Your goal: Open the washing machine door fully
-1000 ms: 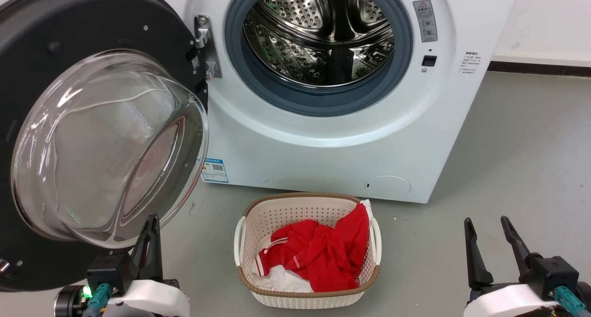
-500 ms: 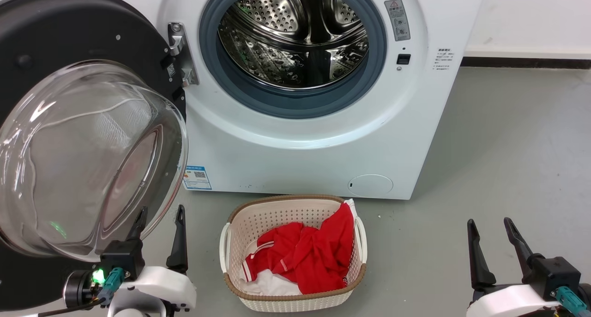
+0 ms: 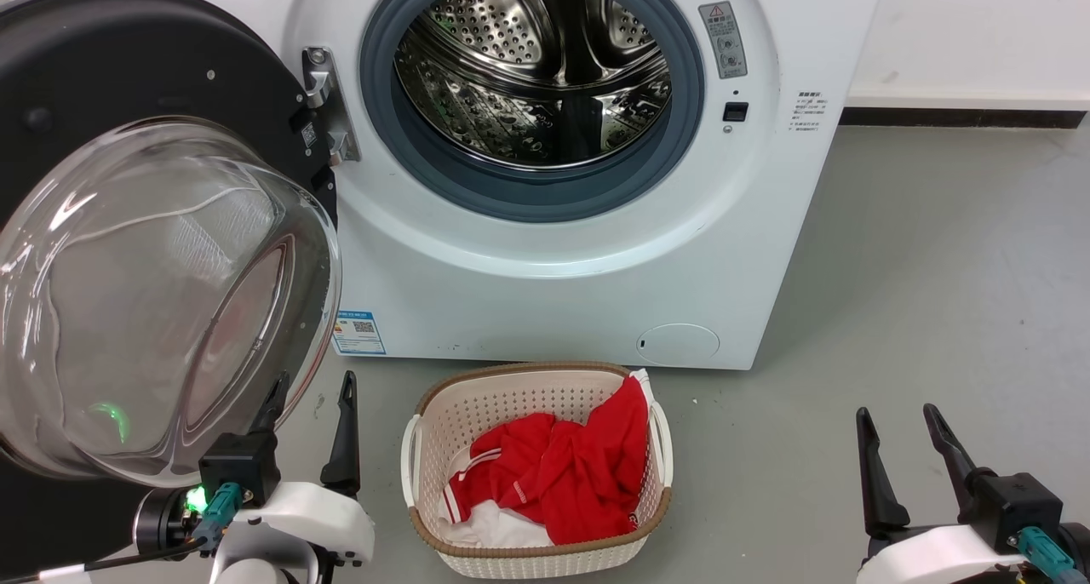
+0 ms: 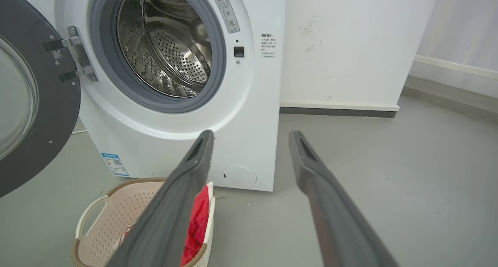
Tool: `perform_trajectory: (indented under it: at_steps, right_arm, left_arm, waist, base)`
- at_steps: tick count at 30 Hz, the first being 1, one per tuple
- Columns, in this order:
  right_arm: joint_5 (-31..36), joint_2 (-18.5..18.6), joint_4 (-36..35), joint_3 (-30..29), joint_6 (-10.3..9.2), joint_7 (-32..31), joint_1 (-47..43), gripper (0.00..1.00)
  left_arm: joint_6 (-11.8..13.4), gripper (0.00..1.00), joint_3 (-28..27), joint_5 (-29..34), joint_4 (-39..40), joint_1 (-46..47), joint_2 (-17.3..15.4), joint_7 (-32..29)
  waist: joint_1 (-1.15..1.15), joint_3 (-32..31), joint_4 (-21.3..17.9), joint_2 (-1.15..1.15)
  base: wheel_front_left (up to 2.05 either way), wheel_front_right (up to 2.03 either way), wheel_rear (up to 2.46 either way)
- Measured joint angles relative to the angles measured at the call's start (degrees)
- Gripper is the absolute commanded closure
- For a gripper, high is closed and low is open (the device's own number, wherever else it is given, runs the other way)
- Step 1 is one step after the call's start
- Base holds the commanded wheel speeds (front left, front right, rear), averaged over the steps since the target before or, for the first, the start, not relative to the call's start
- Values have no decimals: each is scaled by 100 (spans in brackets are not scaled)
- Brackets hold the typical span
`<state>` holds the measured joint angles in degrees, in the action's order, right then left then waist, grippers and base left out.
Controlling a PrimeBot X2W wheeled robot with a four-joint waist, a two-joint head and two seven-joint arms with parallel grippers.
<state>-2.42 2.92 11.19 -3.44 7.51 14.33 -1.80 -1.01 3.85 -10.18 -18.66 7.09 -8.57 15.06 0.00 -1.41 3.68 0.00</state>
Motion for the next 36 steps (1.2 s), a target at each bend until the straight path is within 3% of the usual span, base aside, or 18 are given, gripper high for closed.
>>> perform_trajectory:
  at_steps: [36]
  right_arm:
    - [-31,0,-11,-19,0,-8,-25,0]
  left_arm:
    - [-110,0,-172,238,1,24,33,0]
  waist:
    - [1,78,-95,0]
  base:
    - [0,0,0]
